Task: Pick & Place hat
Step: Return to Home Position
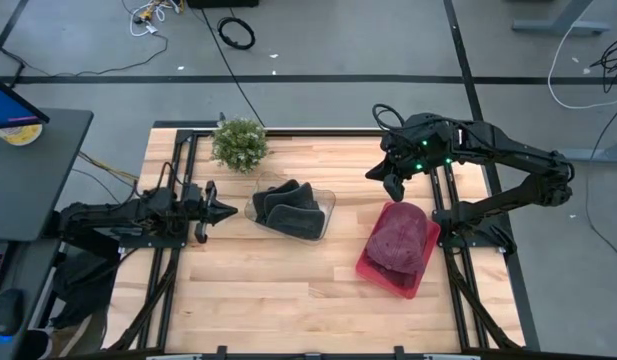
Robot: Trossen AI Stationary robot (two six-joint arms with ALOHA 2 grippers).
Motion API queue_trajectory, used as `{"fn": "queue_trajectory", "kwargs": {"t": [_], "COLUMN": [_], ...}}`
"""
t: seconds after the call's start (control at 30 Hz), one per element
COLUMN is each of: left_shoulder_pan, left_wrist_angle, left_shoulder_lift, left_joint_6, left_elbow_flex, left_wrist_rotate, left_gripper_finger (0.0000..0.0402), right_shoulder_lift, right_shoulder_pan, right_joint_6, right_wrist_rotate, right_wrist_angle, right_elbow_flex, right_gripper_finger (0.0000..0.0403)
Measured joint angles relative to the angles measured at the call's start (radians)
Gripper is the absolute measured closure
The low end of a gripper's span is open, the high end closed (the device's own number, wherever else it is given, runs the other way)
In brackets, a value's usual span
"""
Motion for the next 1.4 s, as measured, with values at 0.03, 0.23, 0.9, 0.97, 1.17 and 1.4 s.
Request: {"fn": "queue_trajectory", "kwargs": {"t": [0.03, 0.23, 0.9, 0.97, 1.17, 1.4], "left_shoulder_pan": [0.0, 0.0, 0.0, 0.0, 0.0, 0.0], "left_wrist_angle": [0.0, 0.011, 0.034, 0.034, 0.035, 0.035], "left_shoulder_lift": [0.0, 0.0, 0.0, 0.0, 0.0, 0.0], "left_joint_6": [-0.013, -0.014, -0.017, -0.018, -0.017, -0.017], "left_elbow_flex": [0.0, -0.001, -0.002, -0.002, -0.002, -0.002], "left_wrist_rotate": [0.002, 0.005, 0.007, 0.007, 0.005, 0.005], "left_gripper_finger": [0.0393, 0.0378, 0.0379, 0.0378, 0.0378, 0.0378], "right_shoulder_lift": [-0.003, -0.045, -0.542, -0.594, -0.762, -0.949], "right_shoulder_pan": [0.0, 0.0, 0.085, 0.1, 0.143, 0.186], "right_joint_6": [-0.005, -0.054, 0.166, 0.192, 0.245, 0.243], "right_wrist_rotate": [0.0, 0.019, 0.049, 0.05, 0.07, 0.146], "right_wrist_angle": [-0.001, 0.0, 0.821, 0.935, 1.051, 1.049], "right_elbow_flex": [0.0, 0.0, -0.685, -0.771, -0.946, -1.077], "right_gripper_finger": [0.0395, 0.04, 0.0402, 0.0403, 0.0403, 0.0403]}}
